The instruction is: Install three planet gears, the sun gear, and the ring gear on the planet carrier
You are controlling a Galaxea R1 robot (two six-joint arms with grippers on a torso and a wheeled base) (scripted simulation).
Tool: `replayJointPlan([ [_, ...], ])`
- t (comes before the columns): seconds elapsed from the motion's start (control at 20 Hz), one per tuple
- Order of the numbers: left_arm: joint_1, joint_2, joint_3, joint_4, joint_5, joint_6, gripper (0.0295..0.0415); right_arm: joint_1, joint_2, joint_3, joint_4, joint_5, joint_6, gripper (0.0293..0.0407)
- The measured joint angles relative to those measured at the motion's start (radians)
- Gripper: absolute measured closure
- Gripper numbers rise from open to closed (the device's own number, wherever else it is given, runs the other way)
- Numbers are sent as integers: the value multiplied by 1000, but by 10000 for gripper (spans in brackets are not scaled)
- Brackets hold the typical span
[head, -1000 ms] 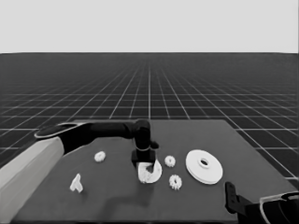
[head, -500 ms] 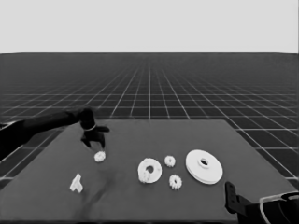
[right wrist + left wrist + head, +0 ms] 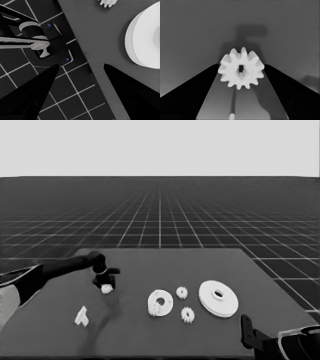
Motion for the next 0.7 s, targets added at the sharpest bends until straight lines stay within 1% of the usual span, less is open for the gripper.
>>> replayJointPlan([
  [0.1,0,1,-2,0,-1,1,326,0,0,0,0,0,0,315],
  [0.2,0,-1,-4,1,-1,1,394,0,0,0,0,0,0,315],
  [0.25,0,-1,-4,1,-1,1,398,0,0,0,0,0,0,315],
  [0.6,0,-1,-4,1,-1,2,398,0,0,0,0,0,0,315],
  [0.65,-56,-46,97,-26,63,-43,398,0,0,0,0,0,0,315],
  [0.7,-106,-65,137,-50,99,-59,398,0,0,0,0,0,0,315],
])
